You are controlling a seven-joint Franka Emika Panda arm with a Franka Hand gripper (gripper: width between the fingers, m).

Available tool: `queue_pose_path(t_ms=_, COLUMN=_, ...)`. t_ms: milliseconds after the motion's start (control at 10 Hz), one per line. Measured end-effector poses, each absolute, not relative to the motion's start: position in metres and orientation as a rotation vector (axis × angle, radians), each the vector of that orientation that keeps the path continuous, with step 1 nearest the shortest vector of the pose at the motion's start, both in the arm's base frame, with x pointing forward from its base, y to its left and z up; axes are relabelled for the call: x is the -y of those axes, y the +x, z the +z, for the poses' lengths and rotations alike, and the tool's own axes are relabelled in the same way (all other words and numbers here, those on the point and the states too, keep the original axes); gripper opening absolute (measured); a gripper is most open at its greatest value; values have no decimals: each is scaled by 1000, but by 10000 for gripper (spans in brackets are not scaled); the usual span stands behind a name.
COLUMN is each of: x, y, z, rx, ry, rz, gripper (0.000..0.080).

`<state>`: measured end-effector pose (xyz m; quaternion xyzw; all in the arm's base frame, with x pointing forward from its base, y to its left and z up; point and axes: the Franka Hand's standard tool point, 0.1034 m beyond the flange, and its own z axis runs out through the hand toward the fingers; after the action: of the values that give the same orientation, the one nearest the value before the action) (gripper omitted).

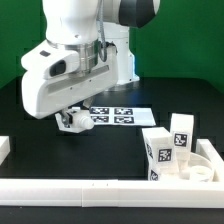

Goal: Assemble stool

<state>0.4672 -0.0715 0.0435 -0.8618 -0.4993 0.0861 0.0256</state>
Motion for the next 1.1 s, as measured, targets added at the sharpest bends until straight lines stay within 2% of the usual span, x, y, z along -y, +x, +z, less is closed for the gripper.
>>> queue_pose_path(t_ms=200, x=47, y=469, z=41, rx=1883, ry=-2471, rz=242, gripper=323)
queue_pose_path(t_ms=500, x=58, y=468, z=41, rx=2072, ry=-2308, rz=262, gripper=323)
queue_pose_path(t_ms=800, x=64, y=456, z=37, rx=2624, ry=-1611, rz=232, gripper=323)
queue_pose_path(t_ms=1100, x=72, y=453, z=35, rx=2762, ry=-1353, rz=263, gripper=323)
